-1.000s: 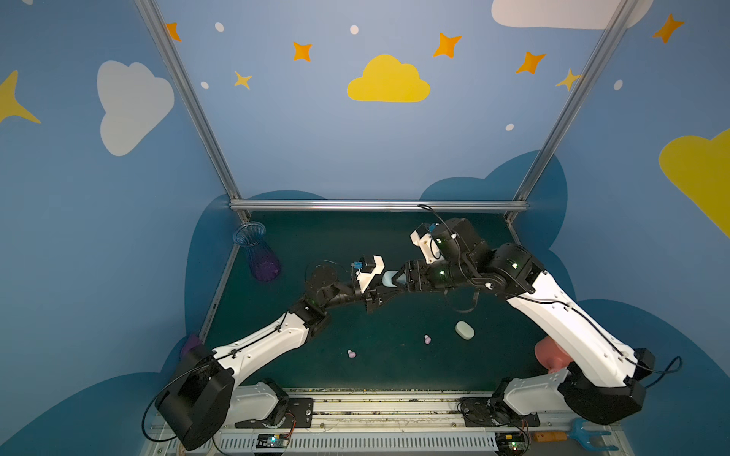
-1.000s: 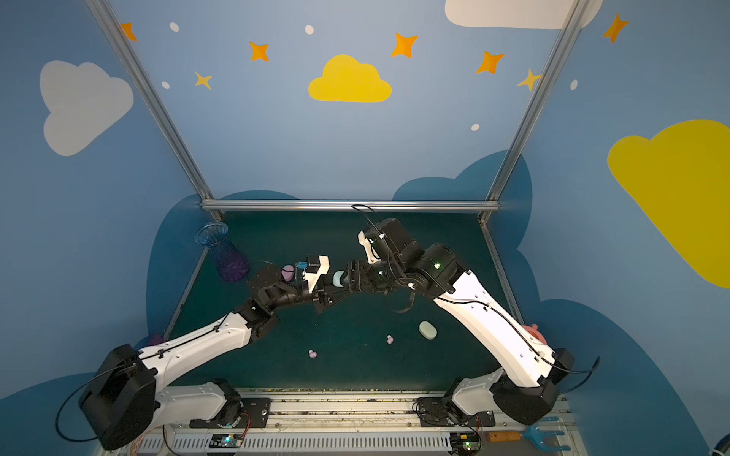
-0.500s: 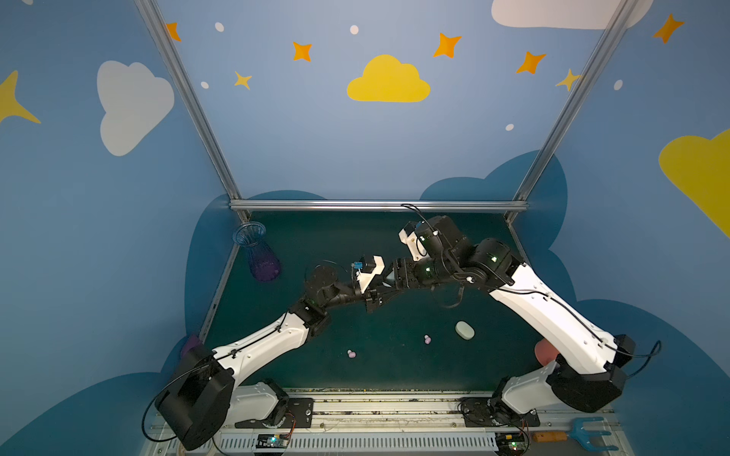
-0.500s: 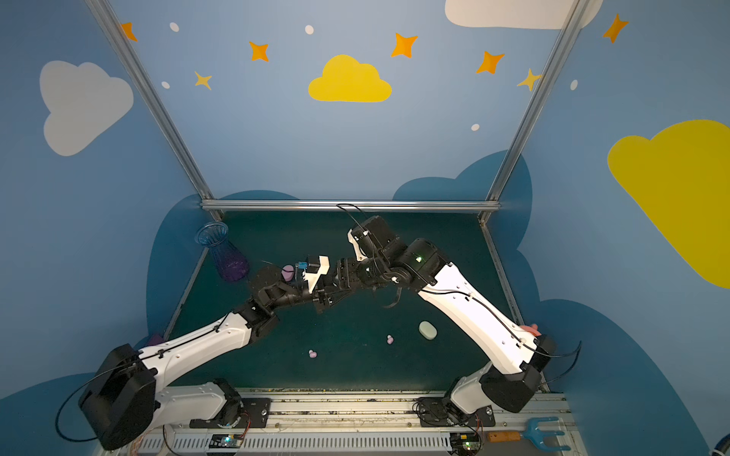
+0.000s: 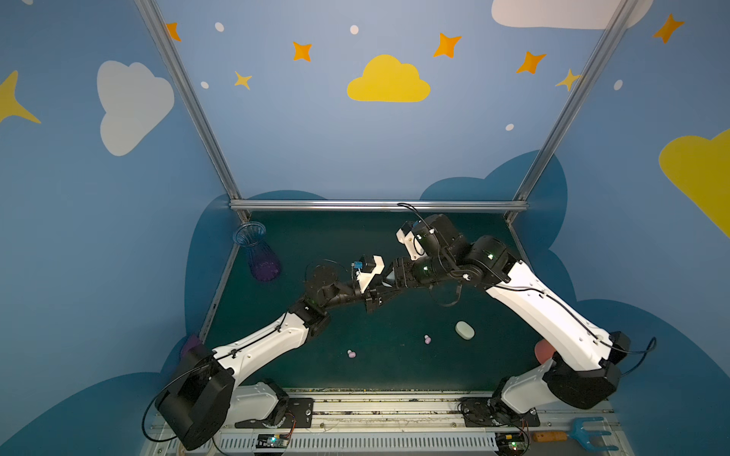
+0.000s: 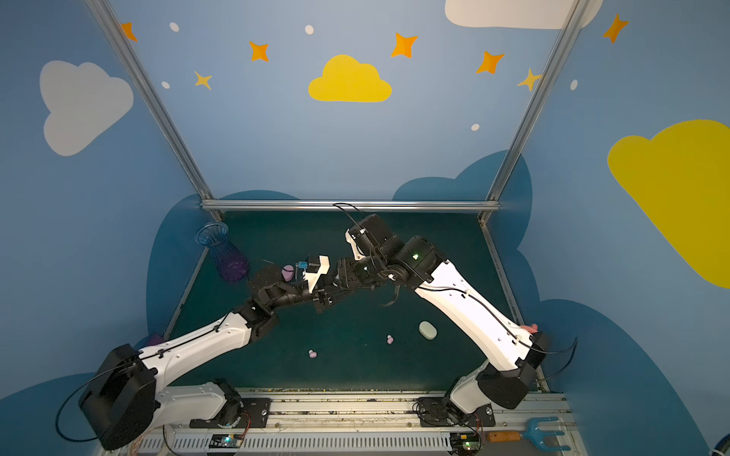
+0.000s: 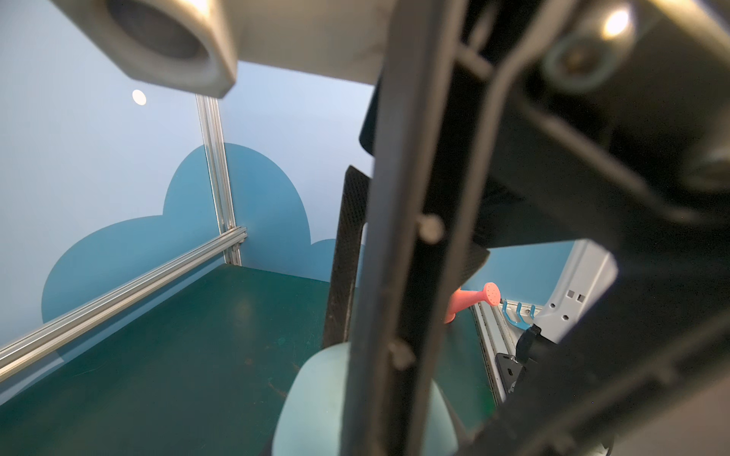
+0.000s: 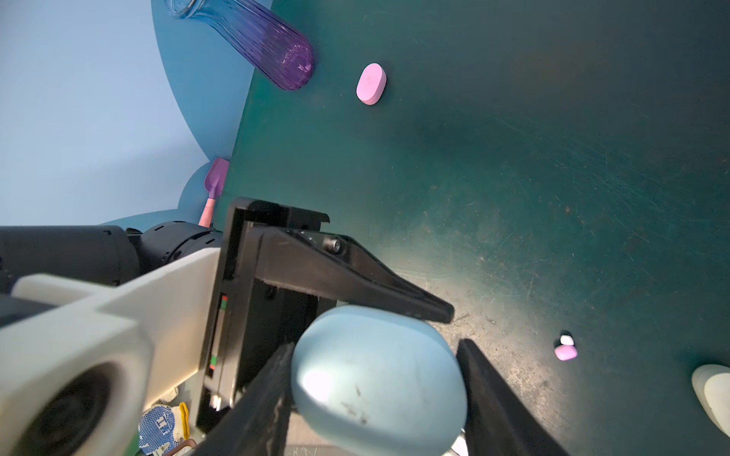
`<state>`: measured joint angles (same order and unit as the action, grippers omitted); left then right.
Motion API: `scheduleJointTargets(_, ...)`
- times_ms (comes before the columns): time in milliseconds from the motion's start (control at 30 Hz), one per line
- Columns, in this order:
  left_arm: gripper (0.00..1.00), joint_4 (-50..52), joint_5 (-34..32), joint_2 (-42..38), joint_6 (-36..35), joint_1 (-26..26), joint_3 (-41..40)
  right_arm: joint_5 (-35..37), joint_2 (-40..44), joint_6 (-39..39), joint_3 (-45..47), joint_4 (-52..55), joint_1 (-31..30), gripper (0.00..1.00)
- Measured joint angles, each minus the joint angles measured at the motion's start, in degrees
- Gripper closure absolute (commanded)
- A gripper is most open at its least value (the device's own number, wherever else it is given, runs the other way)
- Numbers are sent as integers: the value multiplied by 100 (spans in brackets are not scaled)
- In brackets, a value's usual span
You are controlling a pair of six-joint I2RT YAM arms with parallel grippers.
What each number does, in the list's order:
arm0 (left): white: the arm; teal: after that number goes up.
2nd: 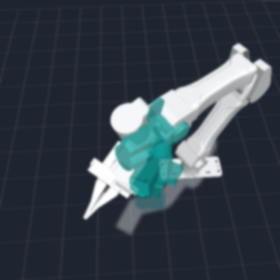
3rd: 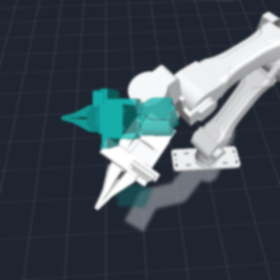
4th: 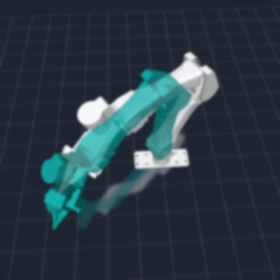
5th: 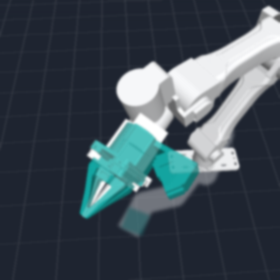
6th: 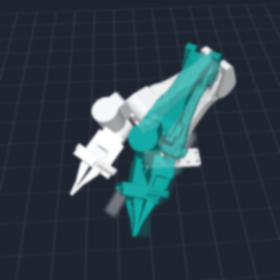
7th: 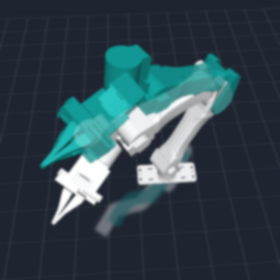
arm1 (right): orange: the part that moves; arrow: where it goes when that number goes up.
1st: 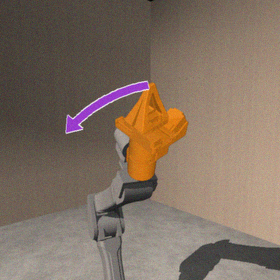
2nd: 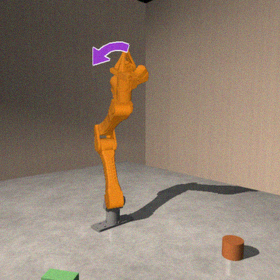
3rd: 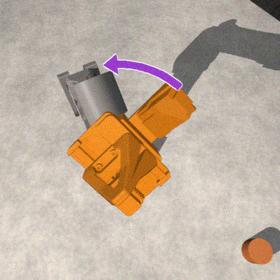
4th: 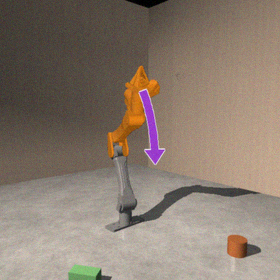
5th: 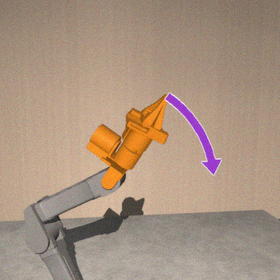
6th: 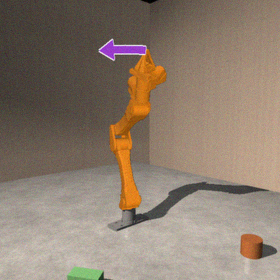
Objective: Insert wireless bluetooth earbuds into charging case
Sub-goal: Place the charging case at the middle-right of the table.
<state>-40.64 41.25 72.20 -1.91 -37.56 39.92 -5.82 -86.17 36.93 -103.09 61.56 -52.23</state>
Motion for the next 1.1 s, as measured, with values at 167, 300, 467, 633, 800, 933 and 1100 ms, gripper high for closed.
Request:
scheduleJointTargets(167,72,20,-7,0,0,0,0,2,0,0,0,7,0,53)
scheduleJointTargets(300,50,24,-20,0,-4,-2,0,17,0,-7,0,7,0,53)
scheduleJointTargets(467,23,50,-94,-9,-83,-11,2,74,7,2,2,26,42,53)
scheduleJointTargets(633,0,188,-302,-24,-74,-35,2,181,179,-22,177,37,278,53)
scheduleJointTargets(800,0,507,-708,-293,-15,-37,-149,365,625,-131,743,17,787,52)
scheduleJointTargets(933,0,920,-1241,-702,109,-39,-396,538,1025,-280,1515,-68,1368,51)
scheduleJointTargets(1100,0,1683,-1967,-1202,260,-24,-463,629,1338,-485,2833,-479,2345,51)
